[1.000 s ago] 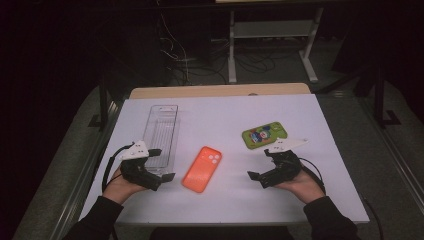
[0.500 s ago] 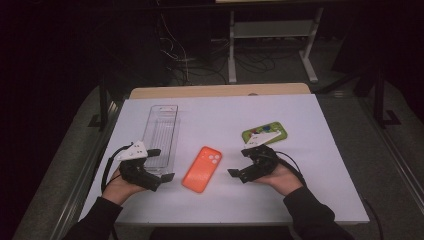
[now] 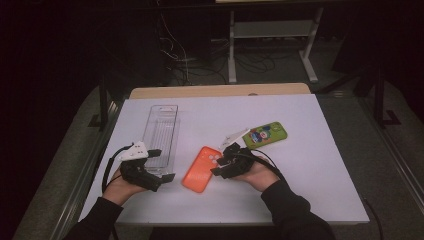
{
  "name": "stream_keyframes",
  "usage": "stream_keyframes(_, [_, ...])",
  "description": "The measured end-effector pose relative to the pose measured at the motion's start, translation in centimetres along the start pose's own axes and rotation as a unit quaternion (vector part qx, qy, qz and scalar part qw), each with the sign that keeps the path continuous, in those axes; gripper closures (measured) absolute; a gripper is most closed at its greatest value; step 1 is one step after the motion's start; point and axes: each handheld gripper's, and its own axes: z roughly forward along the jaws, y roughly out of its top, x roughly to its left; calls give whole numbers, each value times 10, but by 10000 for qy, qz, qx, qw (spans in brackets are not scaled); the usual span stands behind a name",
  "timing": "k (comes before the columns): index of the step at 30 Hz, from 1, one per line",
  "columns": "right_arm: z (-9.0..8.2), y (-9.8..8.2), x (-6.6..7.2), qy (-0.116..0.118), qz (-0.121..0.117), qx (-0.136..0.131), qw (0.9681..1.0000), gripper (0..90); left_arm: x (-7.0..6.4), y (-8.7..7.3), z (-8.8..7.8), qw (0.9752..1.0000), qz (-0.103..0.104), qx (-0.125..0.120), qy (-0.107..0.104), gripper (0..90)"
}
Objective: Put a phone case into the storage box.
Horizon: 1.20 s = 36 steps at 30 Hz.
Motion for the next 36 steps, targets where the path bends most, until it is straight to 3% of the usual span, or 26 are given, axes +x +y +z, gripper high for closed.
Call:
stream_keyframes(3, [6, 3, 4, 69, -25, 98, 9999, 644, 0, 0, 0, 10000, 0, -3, 4, 0])
stream_keyframes(8, [23, 9, 9, 111, -448, 364, 9983, 768, 0, 0, 1, 10000, -7, -1, 12, 0])
stream_keyframes(13, [36, 13, 16, 213, -528, 500, 9971, 871, 1, 0, 0, 10000, -19, 3, 13, 0])
stream_keyframes(19, [53, 18, 28, 424, -731, 694, 9940, 879, 1, -1, 1, 10000, -53, -7, 10, 0])
stream_keyframes(30, [64, 16, 35, 397, -968, 1065, 9888, 880, 1, -1, 1, 10000, -31, 10, 10, 0])
stream_keyframes(36, [60, 14, 33, 300, -941, 1218, 9876, 880, 2, -2, 1, 10000, -18, 5, 9, 0])
